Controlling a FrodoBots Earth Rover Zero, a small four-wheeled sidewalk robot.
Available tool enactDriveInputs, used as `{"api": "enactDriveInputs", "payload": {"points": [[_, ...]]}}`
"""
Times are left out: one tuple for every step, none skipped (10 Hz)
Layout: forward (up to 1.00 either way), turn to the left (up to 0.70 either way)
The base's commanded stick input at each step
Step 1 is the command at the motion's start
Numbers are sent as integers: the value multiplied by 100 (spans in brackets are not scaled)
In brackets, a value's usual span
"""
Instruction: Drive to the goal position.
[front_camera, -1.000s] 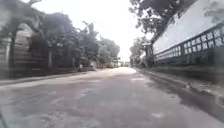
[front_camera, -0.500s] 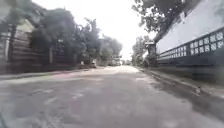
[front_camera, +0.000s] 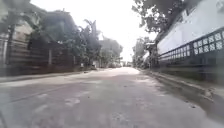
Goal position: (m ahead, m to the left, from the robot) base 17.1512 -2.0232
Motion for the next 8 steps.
{"api": "enactDriveInputs", "payload": {"points": [[50, 0], [50, 0], [50, 0], [50, 0], [50, 0], [50, 0], [50, 0], [50, -3]]}}
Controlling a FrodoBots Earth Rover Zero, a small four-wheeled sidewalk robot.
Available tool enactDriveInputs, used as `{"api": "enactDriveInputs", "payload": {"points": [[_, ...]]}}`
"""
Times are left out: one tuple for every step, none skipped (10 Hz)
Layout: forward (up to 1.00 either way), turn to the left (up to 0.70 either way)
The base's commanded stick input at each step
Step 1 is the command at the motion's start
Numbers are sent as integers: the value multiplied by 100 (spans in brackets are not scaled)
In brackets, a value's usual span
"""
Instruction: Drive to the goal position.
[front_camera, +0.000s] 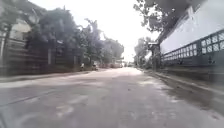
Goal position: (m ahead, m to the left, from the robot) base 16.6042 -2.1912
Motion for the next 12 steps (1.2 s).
{"api": "enactDriveInputs", "payload": {"points": [[50, -17], [50, -25], [50, -34], [50, -43], [50, -50], [50, -50], [50, -50], [50, -50], [50, -50], [50, -50], [50, -50], [50, -50]]}}
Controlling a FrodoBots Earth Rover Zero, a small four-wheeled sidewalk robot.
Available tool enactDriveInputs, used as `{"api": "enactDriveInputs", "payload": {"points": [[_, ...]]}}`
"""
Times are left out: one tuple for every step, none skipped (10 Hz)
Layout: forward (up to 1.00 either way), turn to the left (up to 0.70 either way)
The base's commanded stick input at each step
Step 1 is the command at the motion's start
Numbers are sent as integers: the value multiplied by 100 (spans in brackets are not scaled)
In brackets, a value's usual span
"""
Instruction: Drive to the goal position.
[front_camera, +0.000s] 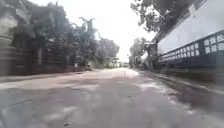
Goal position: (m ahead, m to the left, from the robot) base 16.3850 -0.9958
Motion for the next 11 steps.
{"api": "enactDriveInputs", "payload": {"points": [[50, -50], [50, -45], [50, -21], [50, 0], [50, 0], [50, 0], [50, 0], [50, 0], [50, 0], [50, 0], [50, 0]]}}
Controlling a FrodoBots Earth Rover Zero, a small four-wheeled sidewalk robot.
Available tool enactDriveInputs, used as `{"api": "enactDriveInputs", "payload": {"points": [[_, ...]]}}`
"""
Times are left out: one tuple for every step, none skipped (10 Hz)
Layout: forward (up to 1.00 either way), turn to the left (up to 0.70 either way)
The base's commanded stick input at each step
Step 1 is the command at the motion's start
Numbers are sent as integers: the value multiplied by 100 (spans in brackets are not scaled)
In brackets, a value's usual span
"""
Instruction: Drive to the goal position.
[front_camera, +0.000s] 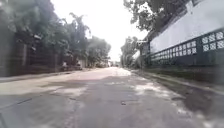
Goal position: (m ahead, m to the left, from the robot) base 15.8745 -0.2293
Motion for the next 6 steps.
{"api": "enactDriveInputs", "payload": {"points": [[50, 0], [50, 0], [50, 0], [50, 0], [50, 0], [50, 0]]}}
